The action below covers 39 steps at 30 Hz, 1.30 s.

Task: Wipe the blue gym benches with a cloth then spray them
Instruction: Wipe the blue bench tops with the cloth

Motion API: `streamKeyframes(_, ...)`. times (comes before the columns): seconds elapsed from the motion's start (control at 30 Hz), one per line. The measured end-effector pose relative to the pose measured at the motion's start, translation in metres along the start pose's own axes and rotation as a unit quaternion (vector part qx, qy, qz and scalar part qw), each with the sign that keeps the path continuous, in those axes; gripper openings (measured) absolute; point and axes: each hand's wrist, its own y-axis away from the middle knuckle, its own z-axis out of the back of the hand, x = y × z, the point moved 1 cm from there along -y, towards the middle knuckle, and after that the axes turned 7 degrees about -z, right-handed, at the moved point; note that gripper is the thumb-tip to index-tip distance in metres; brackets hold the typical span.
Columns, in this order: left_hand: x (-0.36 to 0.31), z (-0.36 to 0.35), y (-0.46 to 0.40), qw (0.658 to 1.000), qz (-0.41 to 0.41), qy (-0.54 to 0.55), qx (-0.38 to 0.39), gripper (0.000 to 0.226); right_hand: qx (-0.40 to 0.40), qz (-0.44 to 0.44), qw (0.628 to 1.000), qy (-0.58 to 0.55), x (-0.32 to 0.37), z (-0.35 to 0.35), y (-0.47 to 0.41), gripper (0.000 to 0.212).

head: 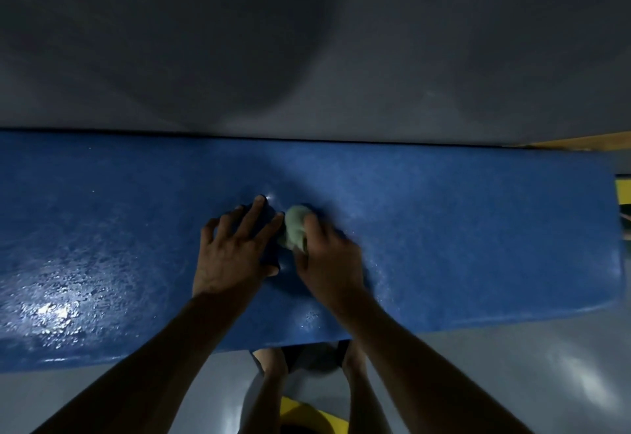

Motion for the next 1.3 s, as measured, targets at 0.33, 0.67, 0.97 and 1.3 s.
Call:
streamKeyframes(0.33,-0.001,-0.002,-0.001,1.000,0.005,0.002,0.001,0.097,-0.080,-0.330,0.940,0.021,-0.132,0.043,-0.017,0.042)
streamKeyframes(0.67,-0.003,-0.001,0.000,1.000,0.013,0.004,-0.017,0.098,0.031,0.023,0.996,0.077,-0.070,0.025,0.013,0.039)
streamKeyframes(0.97,-0.009,-0.002,0.000,1.000,0.025,-0.009,-0.009,0.097,-0.047,-0.274,0.960,-0.037,-0.075,0.018,0.028,0.055)
streamKeyframes(1.3,-0.015,0.004,0.000,0.999,0.032,-0.011,-0.003,0.091,-0.026,-0.141,0.985,0.098,-0.169,0.056,0.041,0.047)
